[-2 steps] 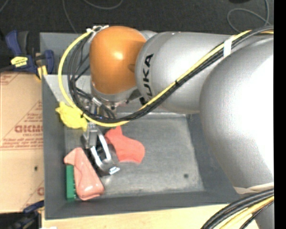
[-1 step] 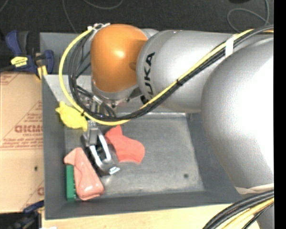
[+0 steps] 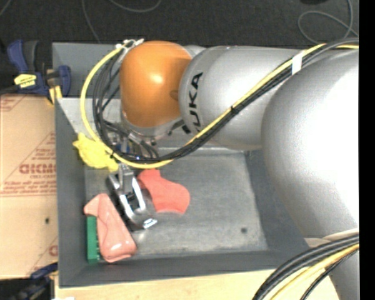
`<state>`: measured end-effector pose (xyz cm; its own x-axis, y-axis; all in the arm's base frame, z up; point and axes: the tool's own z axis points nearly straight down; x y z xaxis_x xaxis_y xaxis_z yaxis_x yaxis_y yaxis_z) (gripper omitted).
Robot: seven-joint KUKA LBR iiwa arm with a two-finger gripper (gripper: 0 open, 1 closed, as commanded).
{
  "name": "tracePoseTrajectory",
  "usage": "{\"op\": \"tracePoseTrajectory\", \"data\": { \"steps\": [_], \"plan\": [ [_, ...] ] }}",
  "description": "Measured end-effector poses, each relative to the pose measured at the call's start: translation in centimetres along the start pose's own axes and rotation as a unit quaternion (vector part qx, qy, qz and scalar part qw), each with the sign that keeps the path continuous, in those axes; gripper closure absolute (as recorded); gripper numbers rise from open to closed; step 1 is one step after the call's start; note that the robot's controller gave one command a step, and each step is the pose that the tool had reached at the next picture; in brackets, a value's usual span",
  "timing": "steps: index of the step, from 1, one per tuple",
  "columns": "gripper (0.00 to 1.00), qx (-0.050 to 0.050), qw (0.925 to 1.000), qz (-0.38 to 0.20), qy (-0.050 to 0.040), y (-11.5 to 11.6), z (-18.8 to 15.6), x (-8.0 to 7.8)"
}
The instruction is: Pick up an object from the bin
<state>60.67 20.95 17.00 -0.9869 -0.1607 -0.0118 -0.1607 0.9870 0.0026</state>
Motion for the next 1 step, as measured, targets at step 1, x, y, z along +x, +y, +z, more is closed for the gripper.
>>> {"op": "tracePoseTrajectory", "data": {
  "steps": [1],
  "plan": [
    [0.00, 0.001, 0.9949, -0.101, 0.0112, -0.43, 0.33, 1.13]
  ]
}}
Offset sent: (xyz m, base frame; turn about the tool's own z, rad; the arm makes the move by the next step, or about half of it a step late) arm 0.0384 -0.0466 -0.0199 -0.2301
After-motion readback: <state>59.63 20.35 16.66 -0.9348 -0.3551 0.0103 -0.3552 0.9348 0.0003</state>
